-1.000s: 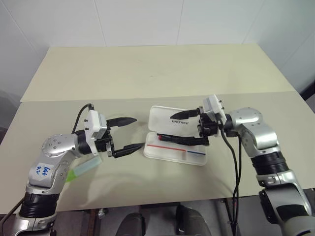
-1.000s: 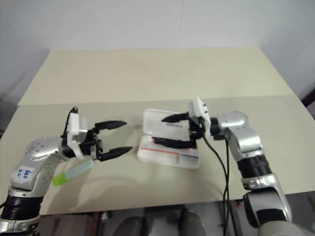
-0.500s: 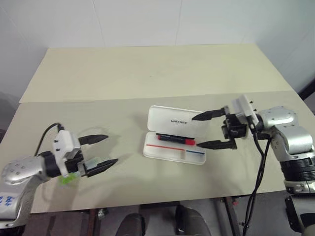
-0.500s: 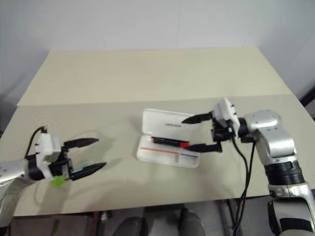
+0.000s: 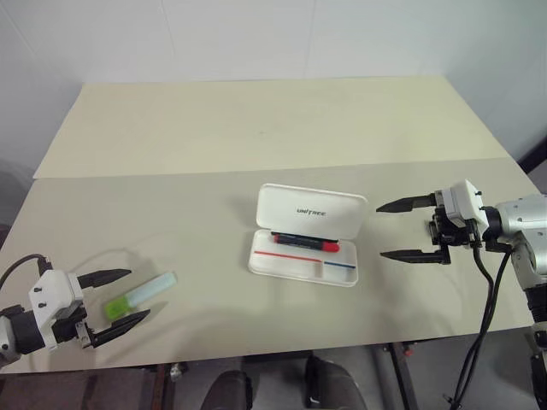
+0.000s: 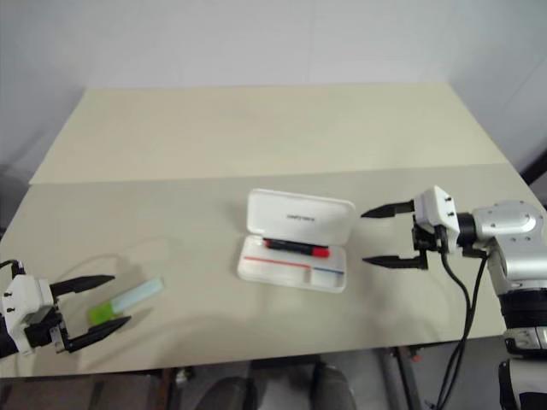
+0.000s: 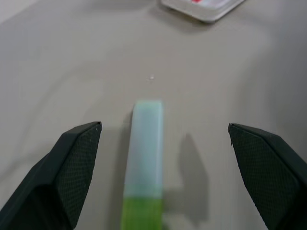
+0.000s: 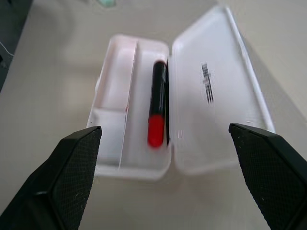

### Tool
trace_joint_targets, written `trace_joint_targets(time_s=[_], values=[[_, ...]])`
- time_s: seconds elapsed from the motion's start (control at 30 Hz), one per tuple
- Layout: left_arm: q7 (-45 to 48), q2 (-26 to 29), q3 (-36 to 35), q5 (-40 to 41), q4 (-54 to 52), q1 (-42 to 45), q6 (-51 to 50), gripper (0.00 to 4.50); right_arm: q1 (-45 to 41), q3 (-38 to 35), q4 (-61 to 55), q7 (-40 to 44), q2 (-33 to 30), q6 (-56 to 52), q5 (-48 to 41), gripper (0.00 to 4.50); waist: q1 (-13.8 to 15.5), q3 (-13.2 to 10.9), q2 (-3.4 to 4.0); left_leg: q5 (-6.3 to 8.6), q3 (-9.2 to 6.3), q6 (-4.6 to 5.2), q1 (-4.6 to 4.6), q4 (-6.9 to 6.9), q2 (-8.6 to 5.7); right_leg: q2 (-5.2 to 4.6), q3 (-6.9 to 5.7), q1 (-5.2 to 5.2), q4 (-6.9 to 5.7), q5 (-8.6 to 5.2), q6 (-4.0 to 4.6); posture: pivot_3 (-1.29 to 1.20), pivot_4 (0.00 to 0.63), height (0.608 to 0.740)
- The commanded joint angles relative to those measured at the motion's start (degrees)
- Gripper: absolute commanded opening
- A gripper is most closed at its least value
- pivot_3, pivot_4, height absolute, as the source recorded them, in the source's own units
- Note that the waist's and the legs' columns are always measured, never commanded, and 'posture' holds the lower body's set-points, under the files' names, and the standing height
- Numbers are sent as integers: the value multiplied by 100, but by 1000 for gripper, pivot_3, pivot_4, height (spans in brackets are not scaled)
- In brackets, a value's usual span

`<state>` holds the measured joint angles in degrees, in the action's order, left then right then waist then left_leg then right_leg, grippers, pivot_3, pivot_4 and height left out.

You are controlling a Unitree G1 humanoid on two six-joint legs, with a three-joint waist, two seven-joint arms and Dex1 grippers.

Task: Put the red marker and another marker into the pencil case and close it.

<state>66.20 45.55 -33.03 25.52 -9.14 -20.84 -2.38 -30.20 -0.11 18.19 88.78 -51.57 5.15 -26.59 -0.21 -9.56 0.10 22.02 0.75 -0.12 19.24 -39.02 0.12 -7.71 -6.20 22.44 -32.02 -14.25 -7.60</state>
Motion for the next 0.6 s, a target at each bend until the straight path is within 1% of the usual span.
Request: trace_joint_targets(time_s=[0.03,0.2,0.33,0.6], values=[[116,107,-42,-85,237,28,307,4500,72,-126,-174,372,-88,175,-142,4472,-10,0,0,0,2,-1,-4,0,5,2,0,0,0,0,0,0,150,740],[200,127,211,-327,940,279,767,4500,504,-223,-707,372,-158,97,-344,4472,7,0,2,2,10,-5,-5,0,17,8,-10,2,-2,-2,5,0,150,740],[191,143,376,-447,1265,433,974,4500,839,-201,-1068,372,-228,237,-443,4472,32,1,-1,5,5,-7,-3,0,17,4,-15,2,-3,0,8,0,150,740],[171,150,680,-667,2000,871,1359,4500,842,-265,-1259,266,-74,248,-457,4472,13,1,0,8,10,-8,-5,-1,18,3,-32,3,-6,1,10,0,150,740]])
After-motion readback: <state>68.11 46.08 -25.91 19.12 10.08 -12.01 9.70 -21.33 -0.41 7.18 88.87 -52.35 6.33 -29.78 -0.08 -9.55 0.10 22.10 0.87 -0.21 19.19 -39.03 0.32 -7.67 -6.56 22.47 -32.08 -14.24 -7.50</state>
